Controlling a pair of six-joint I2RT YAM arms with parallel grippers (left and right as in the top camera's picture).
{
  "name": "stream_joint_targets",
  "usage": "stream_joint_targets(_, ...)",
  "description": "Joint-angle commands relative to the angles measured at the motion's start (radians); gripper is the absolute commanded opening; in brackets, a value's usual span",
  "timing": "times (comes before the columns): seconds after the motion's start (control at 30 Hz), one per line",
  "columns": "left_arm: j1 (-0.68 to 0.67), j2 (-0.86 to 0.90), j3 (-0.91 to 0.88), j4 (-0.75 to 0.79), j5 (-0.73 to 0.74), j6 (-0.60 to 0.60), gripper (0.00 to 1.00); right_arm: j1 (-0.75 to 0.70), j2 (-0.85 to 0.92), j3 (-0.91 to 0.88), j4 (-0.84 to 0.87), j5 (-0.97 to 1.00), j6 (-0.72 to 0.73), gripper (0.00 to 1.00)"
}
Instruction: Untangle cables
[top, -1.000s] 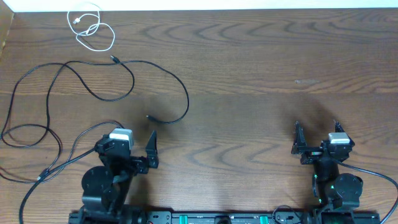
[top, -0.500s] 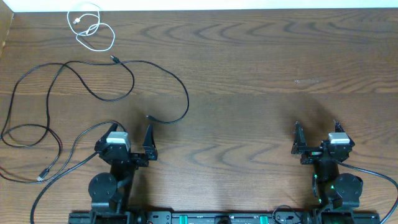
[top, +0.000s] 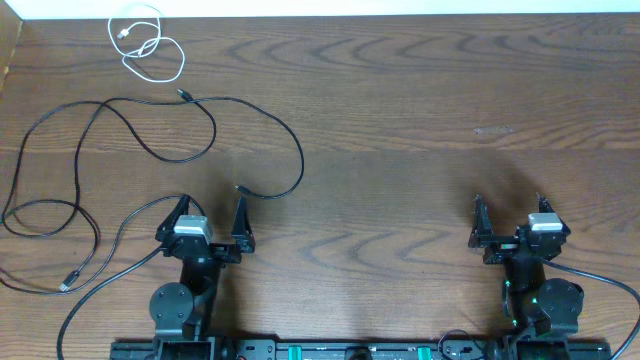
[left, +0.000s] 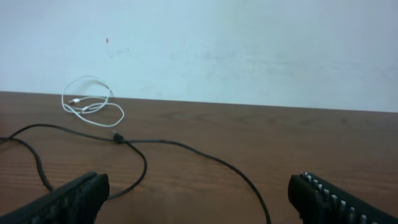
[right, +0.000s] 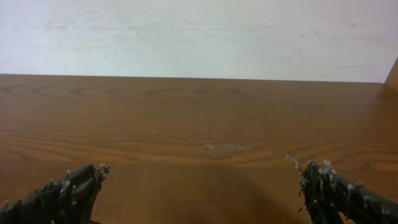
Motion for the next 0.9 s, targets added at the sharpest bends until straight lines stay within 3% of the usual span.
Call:
stream_joint_targets(0.0,0.004,-0.010,-0.028,0.029,0.005,0.002,0.98,0.001,-0.002,-0.001,-0.007,0.006,-0.012,0.99)
stream_joint_targets(0.27,0.004,-0.010,-0.028,0.006,0.005,0.093,0.98,0.001,-0.002,-0.001,-0.006,0.006,-0.012,0.99)
stream_joint_targets(0.6,-0.003,-0.010,-0.028,-0.119,-0.011,0.092,0.98,0.001,-0.002,-0.001,-0.007,0.006,-0.012,0.99)
stream_joint_targets(0.77,-0.039,-0.010,-0.028,-0.133,-0.149,-0.013,0.98,0.001,-0.002,-0.001,-0.006,0.006,-0.012,0.99)
stream_joint_targets(0.87,-0.042,-0.010,-0.028,-0.132,-0.153,-0.013,0.98,0.001,-0.002,-0.001,-0.006,0.006,-0.012,0.99)
